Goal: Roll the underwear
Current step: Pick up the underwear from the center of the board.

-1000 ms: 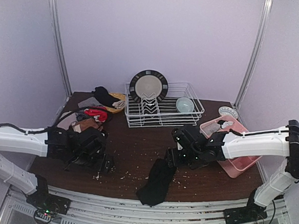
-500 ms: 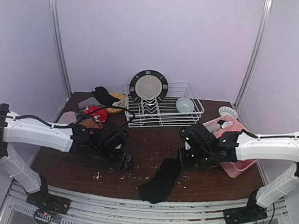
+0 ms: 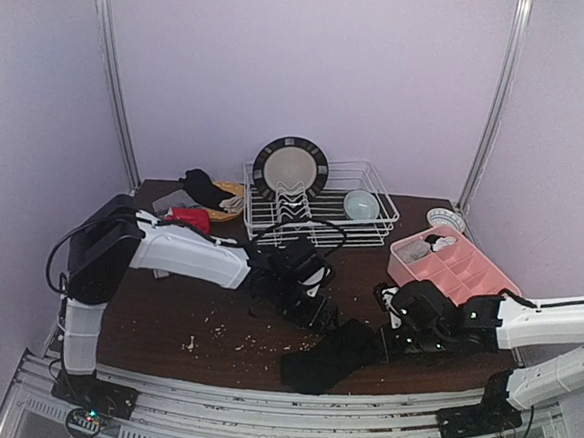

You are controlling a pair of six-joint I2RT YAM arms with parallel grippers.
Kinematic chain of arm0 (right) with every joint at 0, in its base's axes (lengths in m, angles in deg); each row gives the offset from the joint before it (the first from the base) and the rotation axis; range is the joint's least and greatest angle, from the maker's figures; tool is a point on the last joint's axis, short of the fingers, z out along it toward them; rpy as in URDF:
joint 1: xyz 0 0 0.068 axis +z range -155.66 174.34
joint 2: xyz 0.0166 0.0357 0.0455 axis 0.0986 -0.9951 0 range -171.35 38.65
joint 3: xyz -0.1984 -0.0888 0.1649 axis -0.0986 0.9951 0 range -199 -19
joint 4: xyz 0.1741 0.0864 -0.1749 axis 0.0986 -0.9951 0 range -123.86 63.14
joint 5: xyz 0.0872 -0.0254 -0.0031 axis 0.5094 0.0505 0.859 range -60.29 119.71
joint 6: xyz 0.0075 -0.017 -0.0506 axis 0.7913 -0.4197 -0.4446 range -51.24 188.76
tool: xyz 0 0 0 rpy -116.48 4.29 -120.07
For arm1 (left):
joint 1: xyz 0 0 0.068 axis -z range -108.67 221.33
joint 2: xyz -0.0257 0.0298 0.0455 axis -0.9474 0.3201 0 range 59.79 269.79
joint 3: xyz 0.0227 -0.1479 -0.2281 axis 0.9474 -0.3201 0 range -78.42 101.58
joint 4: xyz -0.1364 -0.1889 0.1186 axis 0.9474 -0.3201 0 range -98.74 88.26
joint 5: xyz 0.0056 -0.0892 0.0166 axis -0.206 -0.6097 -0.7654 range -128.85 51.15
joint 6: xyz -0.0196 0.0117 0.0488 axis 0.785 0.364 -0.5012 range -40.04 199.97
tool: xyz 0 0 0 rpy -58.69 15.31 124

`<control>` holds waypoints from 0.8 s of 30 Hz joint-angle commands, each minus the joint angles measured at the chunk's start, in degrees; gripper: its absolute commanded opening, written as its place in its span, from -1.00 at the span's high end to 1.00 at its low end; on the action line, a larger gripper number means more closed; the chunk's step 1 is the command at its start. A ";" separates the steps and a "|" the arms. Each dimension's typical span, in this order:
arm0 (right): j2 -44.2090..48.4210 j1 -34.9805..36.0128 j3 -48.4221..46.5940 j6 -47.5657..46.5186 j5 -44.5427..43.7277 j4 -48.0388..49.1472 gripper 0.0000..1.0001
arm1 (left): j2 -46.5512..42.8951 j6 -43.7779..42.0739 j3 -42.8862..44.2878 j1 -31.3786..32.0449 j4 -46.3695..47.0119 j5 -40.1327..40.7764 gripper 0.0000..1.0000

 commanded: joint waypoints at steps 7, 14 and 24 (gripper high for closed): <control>4.58 0.91 3.56 0.55 0.42 2.50 1.00 | 9.99 -5.84 14.75 2.72 -2.84 -8.14 -0.71; 6.25 1.06 3.64 0.98 0.47 2.16 1.00 | 13.93 -7.56 18.59 3.16 -3.53 -9.10 0.74; 12.02 1.21 -18.59 -8.69 -6.74 -13.68 1.00 | -22.08 -11.60 3.78 0.58 -3.27 17.34 1.00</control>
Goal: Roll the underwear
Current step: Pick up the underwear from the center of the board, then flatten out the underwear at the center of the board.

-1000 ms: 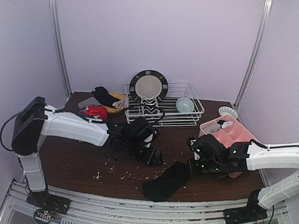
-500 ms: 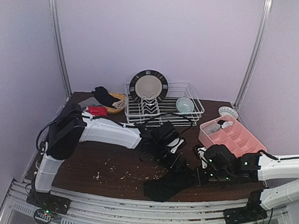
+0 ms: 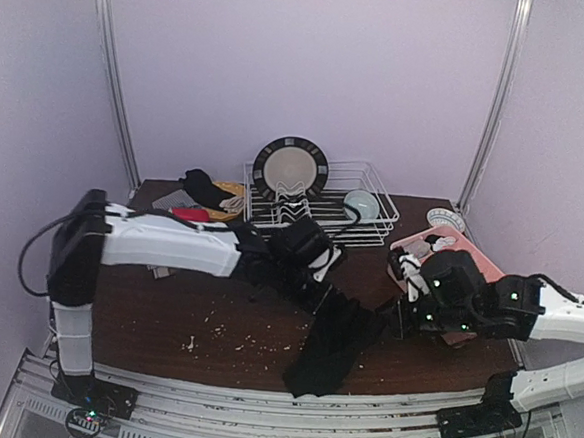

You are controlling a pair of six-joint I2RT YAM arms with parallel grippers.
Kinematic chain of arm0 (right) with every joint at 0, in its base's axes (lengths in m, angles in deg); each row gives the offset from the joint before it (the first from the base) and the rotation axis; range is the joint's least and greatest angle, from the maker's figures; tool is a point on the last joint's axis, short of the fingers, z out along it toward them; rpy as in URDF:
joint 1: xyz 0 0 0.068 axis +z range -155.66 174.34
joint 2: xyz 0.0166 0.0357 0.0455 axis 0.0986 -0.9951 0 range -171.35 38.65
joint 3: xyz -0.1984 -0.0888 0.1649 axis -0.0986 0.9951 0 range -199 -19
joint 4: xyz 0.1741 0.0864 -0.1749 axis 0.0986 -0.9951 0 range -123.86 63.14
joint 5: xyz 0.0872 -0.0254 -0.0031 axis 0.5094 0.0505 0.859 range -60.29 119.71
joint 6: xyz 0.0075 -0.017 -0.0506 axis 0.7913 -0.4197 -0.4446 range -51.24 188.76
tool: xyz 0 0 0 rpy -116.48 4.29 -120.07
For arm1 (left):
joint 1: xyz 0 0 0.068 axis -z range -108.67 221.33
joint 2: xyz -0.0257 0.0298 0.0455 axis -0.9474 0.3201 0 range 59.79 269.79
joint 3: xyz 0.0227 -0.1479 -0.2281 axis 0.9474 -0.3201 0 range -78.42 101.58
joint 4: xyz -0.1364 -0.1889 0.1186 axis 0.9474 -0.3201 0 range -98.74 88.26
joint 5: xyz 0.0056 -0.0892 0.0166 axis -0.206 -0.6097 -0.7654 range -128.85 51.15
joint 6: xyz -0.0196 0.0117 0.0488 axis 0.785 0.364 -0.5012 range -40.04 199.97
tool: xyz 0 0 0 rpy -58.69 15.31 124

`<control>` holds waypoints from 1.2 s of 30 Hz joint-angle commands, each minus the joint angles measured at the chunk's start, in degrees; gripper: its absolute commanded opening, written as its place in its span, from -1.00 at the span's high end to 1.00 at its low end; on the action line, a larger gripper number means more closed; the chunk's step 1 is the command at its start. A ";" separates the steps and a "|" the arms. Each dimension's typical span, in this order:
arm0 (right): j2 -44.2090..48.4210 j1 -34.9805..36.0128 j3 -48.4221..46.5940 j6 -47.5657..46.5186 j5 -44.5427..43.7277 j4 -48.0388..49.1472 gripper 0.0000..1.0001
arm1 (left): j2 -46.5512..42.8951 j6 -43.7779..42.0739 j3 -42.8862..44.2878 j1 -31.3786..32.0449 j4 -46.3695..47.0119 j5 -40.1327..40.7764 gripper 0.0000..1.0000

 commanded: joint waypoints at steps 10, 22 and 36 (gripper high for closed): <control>-10.13 0.34 -3.42 0.41 -4.66 5.98 1.00 | -46.49 7.83 -34.43 -1.57 5.94 17.30 0.95; -15.51 1.55 0.31 1.66 0.34 11.03 1.00 | -55.15 13.06 -52.02 -0.66 8.11 17.40 -0.79; -8.43 2.27 4.99 2.09 -2.91 7.52 1.00 | -31.47 14.65 -45.64 3.40 11.64 17.10 -0.77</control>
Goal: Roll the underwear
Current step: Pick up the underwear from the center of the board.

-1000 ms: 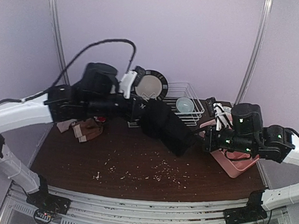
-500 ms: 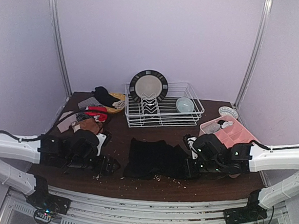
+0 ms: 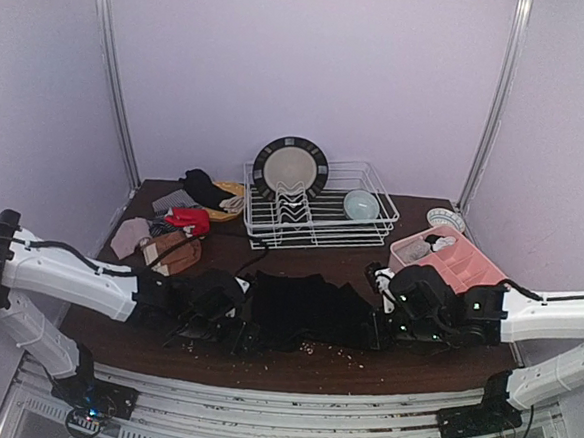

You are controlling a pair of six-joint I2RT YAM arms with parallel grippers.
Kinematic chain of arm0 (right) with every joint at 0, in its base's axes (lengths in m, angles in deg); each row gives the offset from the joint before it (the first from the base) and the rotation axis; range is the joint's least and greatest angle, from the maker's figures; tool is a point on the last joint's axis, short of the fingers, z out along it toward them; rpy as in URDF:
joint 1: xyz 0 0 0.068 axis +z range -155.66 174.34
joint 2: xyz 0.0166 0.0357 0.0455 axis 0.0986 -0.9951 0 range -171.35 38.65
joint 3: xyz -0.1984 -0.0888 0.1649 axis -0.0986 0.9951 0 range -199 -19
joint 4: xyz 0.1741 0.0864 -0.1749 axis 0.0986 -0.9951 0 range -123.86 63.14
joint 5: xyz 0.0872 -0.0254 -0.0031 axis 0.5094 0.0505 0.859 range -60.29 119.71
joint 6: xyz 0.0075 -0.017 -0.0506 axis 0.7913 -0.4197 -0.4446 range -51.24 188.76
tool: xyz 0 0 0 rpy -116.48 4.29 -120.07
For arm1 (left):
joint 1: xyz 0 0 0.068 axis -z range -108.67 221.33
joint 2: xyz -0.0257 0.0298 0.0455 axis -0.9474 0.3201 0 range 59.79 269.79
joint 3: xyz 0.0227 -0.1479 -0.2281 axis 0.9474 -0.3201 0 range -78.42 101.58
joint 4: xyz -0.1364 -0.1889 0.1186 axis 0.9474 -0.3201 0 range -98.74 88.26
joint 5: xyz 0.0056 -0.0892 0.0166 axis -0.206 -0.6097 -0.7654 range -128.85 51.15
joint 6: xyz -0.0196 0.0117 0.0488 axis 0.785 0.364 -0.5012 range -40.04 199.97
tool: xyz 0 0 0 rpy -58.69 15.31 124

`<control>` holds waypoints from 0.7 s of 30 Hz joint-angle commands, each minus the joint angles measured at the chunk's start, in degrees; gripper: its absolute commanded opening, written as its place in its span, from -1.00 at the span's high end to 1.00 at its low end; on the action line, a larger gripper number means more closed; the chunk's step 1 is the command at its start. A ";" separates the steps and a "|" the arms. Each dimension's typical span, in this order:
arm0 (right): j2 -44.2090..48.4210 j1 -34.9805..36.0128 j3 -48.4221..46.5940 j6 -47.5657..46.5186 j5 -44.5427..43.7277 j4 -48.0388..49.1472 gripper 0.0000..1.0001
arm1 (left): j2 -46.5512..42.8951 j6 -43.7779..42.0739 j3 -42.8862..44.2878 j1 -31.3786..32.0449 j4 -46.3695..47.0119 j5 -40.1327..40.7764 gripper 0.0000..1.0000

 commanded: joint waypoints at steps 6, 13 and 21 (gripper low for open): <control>4.52 0.37 3.63 0.60 -3.06 -2.63 1.00 | 8.35 2.57 -1.22 -1.63 4.35 -1.86 -0.79; 5.43 0.42 4.08 0.82 -3.43 -2.80 1.00 | 14.99 3.27 0.90 -4.49 7.12 -4.14 0.04; 8.37 0.42 0.44 -2.49 -4.66 -8.31 1.00 | 9.18 -2.29 4.33 -4.49 4.55 -0.35 1.00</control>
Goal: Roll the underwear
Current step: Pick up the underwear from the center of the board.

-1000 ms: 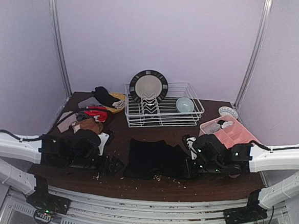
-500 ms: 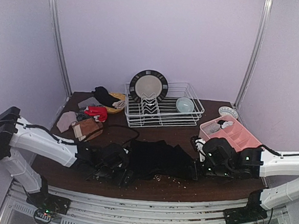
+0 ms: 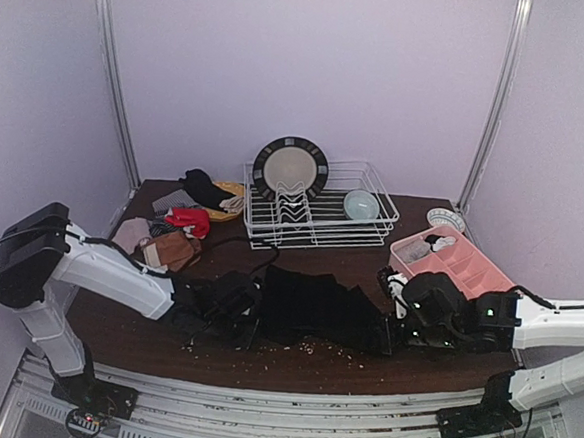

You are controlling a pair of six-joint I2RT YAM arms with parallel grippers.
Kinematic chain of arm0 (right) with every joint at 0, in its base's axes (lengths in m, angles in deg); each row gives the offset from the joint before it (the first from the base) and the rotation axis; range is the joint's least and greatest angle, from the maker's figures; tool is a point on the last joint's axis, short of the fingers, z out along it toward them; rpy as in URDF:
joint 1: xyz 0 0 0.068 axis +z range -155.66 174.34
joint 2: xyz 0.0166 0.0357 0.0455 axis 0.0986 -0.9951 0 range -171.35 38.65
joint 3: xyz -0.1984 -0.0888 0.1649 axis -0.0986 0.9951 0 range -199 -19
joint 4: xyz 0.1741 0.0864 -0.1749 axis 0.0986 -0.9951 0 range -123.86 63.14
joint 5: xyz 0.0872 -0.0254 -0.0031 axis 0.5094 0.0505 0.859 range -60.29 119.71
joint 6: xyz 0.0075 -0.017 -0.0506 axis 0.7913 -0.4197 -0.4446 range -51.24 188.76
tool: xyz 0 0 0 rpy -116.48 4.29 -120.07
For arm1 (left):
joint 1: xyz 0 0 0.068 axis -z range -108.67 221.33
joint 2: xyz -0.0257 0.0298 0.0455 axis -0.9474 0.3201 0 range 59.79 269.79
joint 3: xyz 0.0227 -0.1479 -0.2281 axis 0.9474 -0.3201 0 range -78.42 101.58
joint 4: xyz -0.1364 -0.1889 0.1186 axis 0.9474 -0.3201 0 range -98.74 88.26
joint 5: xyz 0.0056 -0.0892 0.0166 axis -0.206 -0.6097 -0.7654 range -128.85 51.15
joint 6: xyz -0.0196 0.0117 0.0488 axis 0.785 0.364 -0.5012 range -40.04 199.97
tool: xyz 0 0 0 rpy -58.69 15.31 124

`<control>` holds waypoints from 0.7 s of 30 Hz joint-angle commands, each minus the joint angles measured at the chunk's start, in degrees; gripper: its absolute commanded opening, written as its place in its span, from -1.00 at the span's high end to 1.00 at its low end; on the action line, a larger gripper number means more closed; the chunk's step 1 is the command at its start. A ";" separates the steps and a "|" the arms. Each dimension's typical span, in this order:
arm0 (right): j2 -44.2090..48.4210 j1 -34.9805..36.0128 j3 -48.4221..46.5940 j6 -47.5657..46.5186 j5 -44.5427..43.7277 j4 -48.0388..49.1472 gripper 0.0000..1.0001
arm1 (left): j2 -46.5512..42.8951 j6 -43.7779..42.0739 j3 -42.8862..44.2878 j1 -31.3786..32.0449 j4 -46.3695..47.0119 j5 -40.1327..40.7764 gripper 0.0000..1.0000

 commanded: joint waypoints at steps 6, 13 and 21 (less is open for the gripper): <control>3.78 -0.10 -21.71 -12.77 -13.13 -20.97 1.00 | -24.80 -10.67 10.99 -0.22 -22.00 9.10 1.00; -5.72 -1.18 -37.61 -17.79 -15.55 -26.69 1.00 | -30.90 -11.97 22.40 -0.74 -34.13 7.91 1.00; -9.28 -1.52 -40.16 -17.34 -8.41 -26.84 1.00 | -36.64 -7.63 20.02 -0.81 -38.81 5.18 1.00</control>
